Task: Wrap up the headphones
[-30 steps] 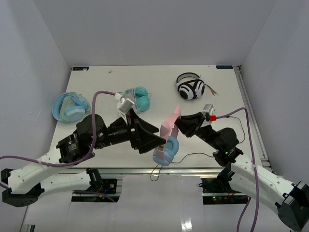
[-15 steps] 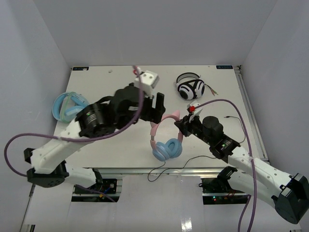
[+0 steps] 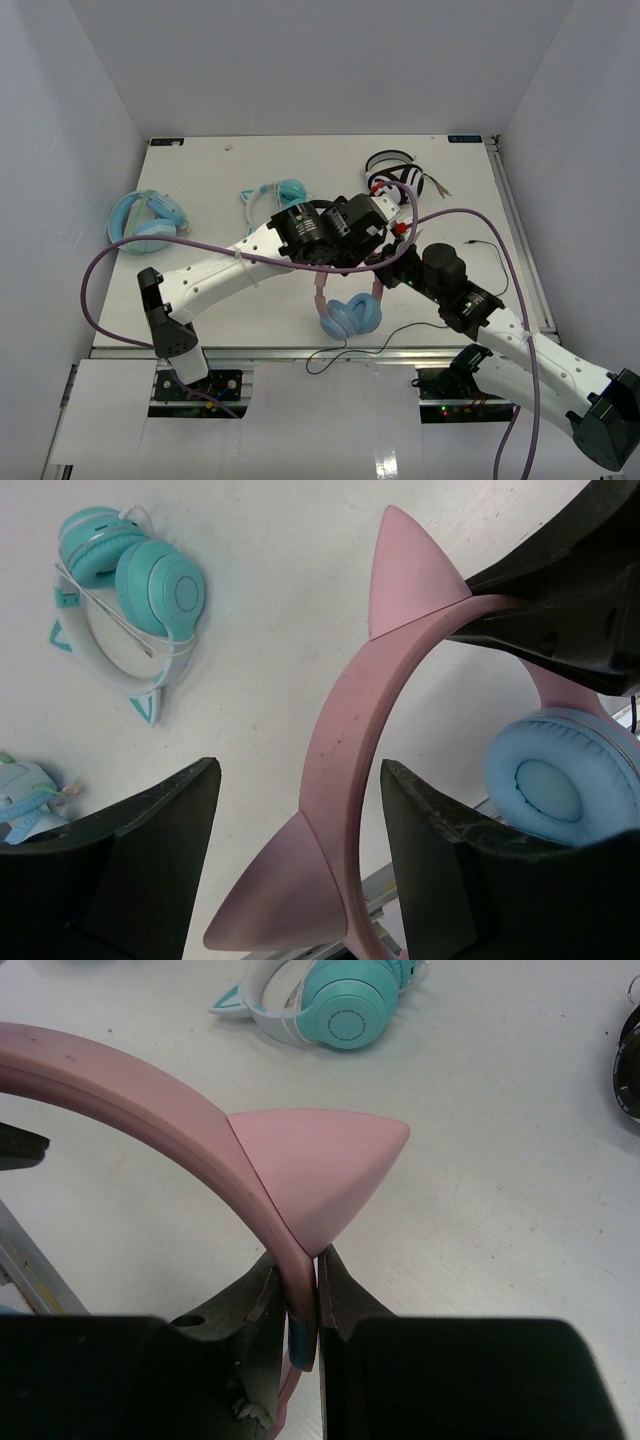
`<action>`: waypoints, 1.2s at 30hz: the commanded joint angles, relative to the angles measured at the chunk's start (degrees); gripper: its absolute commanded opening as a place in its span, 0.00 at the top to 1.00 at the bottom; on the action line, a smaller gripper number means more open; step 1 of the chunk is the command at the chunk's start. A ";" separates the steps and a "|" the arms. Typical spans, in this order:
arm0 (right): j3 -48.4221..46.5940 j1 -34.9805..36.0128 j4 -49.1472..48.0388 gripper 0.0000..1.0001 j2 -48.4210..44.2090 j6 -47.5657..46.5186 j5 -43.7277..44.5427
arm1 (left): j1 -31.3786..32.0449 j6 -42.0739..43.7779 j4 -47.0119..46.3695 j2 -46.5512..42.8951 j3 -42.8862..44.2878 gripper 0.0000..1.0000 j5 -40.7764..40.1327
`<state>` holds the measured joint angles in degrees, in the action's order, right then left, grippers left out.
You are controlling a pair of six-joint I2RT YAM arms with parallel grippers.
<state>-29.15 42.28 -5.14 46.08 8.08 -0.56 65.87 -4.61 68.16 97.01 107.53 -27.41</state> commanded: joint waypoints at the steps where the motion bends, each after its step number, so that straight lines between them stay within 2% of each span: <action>1: -2.09 0.04 -2.78 0.92 -1.89 2.24 -1.11 | 0.32 2.98 -1.14 -1.71 1.34 0.26 1.78; 5: -2.32 -0.01 -2.42 0.92 -2.49 2.29 -1.20 | 0.40 2.85 -1.36 -0.24 0.76 0.30 1.75; 26: -2.93 0.06 -2.86 0.92 -0.87 2.33 -1.94 | 0.40 3.17 -6.43 1.29 -4.13 0.35 0.11; 31: -3.49 -0.03 -3.20 0.92 2.52 3.05 -3.26 | 0.40 1.23 -7.33 -0.98 1.43 0.32 0.00; 36: -5.02 -1.47 -3.30 0.92 4.04 3.93 -9.09 | 0.40 1.80 -13.55 -8.75 7.23 0.27 5.87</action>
<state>-29.40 42.18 -3.47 50.43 8.94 -3.83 65.87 -2.92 61.52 98.22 109.12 -26.29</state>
